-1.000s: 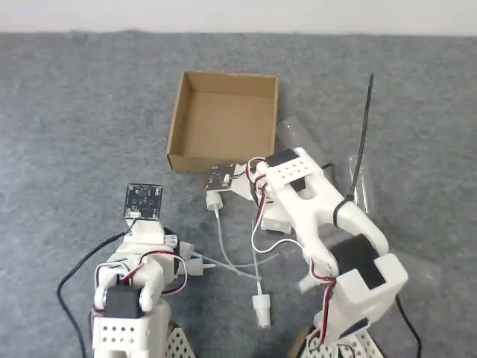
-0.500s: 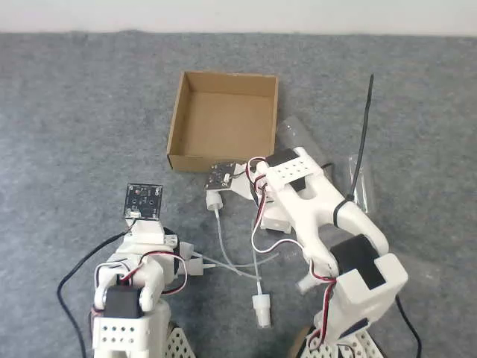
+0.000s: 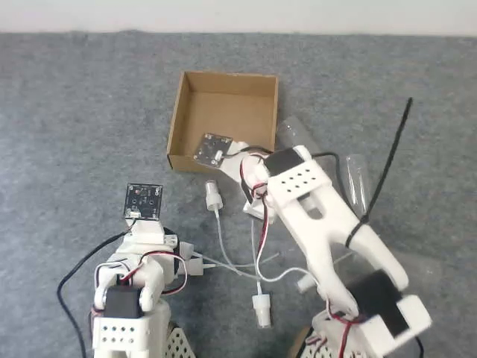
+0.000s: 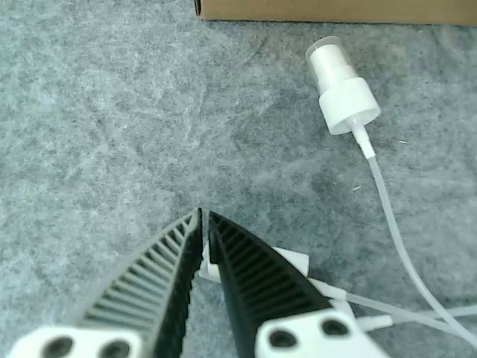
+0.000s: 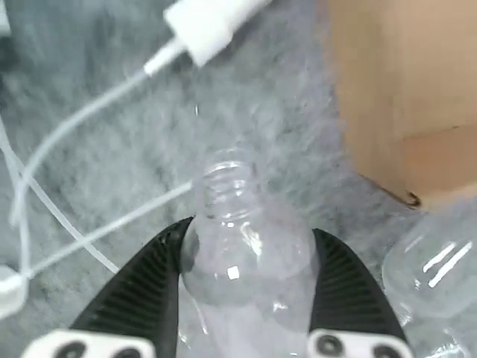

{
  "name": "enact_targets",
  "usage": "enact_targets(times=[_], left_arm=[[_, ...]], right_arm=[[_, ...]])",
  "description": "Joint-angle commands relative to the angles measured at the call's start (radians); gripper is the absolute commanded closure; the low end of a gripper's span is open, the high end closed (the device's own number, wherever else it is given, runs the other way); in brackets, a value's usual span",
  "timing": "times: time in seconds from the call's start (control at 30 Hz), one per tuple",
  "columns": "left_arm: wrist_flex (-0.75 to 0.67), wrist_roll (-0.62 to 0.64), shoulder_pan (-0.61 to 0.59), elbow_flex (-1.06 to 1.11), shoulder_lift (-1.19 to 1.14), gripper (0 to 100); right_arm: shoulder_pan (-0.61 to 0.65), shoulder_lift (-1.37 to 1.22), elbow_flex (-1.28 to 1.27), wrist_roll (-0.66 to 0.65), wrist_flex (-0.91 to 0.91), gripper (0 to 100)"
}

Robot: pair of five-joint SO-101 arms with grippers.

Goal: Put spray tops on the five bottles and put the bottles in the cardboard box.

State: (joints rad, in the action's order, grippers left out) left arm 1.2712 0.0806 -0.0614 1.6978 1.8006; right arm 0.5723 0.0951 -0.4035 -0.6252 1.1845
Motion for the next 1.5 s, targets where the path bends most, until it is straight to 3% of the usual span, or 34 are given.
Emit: enact_targets(times=[0.0, 0.43, 0.83, 1.47], left_arm=[[-0.008, -0.006, 0.000, -0.013, 0.018, 99], [-0.008, -0.006, 0.000, -0.013, 0.018, 99], [-0.008, -0.006, 0.000, -0.013, 0.018, 99], [-0.008, -0.006, 0.000, -0.013, 0.018, 99]], right_arm=[[0.035, 0.099, 0.049, 0.098, -0.012, 87.6], [0.051, 0.329, 0.015, 0.417, -0.012, 87.6], [0.045, 0.627, -0.269, 0.471, -0.191, 87.6], [0.045, 0.908, -0.516, 0.562, -0.298, 87.6]])
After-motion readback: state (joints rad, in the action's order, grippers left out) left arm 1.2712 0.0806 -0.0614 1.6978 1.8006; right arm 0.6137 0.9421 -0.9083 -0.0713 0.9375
